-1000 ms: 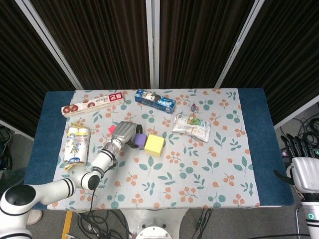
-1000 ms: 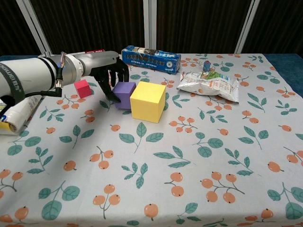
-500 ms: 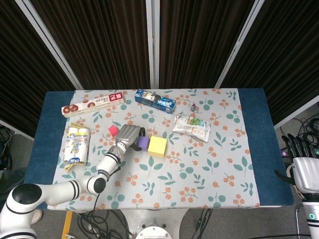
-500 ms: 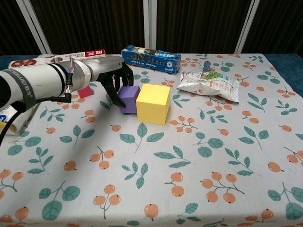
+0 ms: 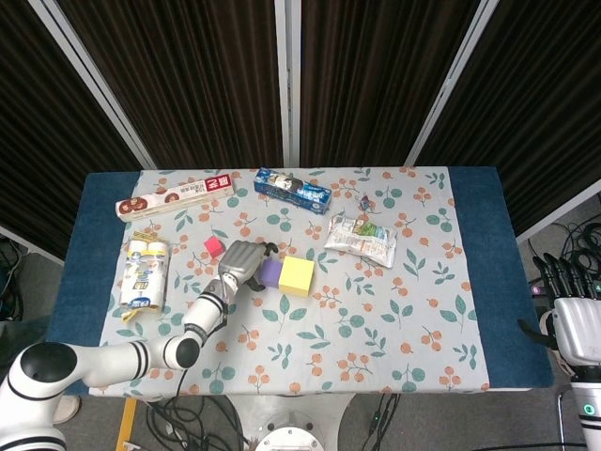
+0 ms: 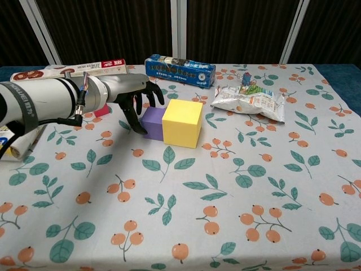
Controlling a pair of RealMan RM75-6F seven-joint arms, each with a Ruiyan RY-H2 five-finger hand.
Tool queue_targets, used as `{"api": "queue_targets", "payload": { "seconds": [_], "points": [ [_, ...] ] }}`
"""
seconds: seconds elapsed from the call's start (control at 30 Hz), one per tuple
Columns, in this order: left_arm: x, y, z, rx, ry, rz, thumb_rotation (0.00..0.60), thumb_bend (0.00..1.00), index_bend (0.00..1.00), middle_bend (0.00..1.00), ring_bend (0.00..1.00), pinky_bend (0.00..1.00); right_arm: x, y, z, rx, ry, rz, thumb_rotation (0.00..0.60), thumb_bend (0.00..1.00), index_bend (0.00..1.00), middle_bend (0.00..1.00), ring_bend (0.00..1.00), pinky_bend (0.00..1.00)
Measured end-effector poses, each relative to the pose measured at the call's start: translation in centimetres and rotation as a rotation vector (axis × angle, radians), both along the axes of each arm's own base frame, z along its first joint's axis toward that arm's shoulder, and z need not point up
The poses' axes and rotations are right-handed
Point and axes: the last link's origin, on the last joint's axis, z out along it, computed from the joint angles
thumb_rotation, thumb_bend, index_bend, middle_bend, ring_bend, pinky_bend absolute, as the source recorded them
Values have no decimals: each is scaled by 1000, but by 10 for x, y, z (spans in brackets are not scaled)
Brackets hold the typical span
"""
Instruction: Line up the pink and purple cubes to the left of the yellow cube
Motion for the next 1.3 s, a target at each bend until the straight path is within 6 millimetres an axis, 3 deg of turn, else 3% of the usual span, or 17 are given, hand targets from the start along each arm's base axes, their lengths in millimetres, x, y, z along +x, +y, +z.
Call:
{"api": "queue_targets", "payload": {
  "seconds": [0.33,0.43,0.6,0.8,1.03,1.3],
  "points": [
    [-17,-1,33,129,40,-49,600,198,217,249,268,297,3,2,1,-7,-4,13,600,71,0,41,0,30],
    [-25,2,35,159,76,-73,600,170,217,235,244,281,3,3,1,-8,-7,15,600,72,0,41,0,30],
    [-31,13,26,178,123,-80,600,127,217,234,244,280,3,3,1,-8,-6,13,600,75,0,41,0,30],
    [-18,23,6,160,126,-95,600,117,216,232,244,281,4,3,2,-10,-1,7,600,75,0,41,0,30],
    [0,20,-8,126,82,-100,600,111,216,232,244,281,2,4,5,-16,2,-5,600,75,0,40,0,30],
    [3,19,-11,116,81,-102,600,102,216,232,244,281,0,7,7,-24,2,-12,600,75,0,41,0,30]
  ]
}}
